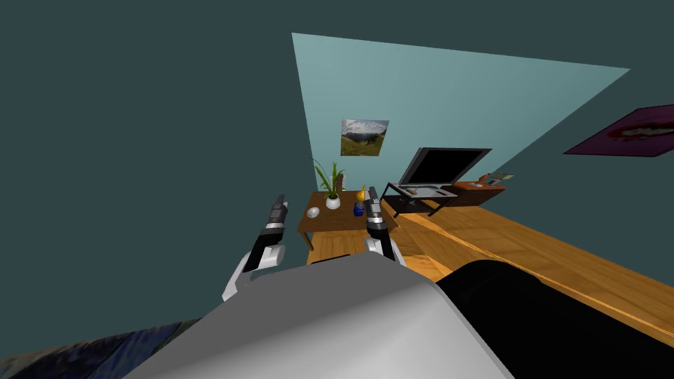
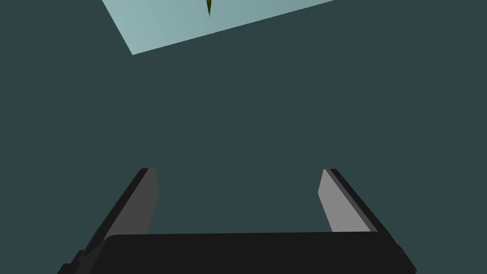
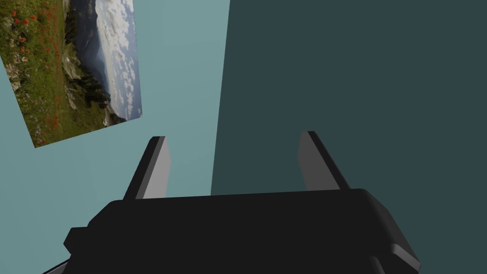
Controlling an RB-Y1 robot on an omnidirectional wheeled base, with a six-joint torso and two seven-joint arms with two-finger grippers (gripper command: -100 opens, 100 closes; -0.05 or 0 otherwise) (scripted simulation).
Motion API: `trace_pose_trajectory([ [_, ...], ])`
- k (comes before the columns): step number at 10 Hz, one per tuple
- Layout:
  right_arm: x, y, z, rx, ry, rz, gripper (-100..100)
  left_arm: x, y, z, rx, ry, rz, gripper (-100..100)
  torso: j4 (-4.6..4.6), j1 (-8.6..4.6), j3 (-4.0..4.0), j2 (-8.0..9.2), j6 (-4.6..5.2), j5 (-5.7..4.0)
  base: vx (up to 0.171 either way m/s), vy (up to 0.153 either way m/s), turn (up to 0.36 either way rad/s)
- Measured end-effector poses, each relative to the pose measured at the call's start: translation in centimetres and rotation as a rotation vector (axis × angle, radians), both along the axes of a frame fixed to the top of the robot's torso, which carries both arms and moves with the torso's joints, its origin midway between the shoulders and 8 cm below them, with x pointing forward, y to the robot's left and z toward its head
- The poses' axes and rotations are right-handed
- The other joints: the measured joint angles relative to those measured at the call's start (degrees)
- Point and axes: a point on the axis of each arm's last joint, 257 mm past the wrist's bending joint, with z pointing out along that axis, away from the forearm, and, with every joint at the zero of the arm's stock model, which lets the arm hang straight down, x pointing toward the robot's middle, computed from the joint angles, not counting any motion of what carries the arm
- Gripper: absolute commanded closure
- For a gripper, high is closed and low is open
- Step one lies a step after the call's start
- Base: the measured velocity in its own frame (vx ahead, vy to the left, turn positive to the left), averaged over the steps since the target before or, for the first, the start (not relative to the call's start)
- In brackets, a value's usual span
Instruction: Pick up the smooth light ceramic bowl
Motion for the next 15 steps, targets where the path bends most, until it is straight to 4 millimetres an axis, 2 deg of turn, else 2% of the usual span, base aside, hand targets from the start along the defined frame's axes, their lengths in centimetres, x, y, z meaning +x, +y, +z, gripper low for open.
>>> trace_pose_trajectory([
  [7, 0.0, 0.0, 0.0, 0.0, 0.0, 0.0, 0, 5.0, 0.1, -7.7, -0.008, 0.235, -0.028, -100, -0.01, 0.0, -0.02, -0.04, 0.0, 0.0, -0.001, -0.009, -0.069],
  [8, 0.0, 0.0, 0.0, 0.0, 0.0, 0.0, 0, 5.7, 0.3, -9.3, -0.008, 0.275, -0.027, -100, -0.01, 0.02, -0.03, -0.05, -0.01, 0.0, 0.005, -0.006, -0.049],
  [12, 0.0, 0.0, 0.0, 0.0, 0.0, 0.0, 0, 7.3, 0.0, -13.5, -0.006, 0.411, -0.031, -100, -0.01, 0.02, -0.02, -0.04, -0.02, 0.0, 0.006, -0.004, -0.053],
  [15, 0.0, 0.0, 0.0, 0.0, 0.0, 0.0, 0, 8.4, 0.4, -17.7, -0.005, 0.532, -0.032, -100, -0.02, 0.03, -0.04, -0.07, -0.03, 0.0, 0.017, -0.005, -0.059],
])
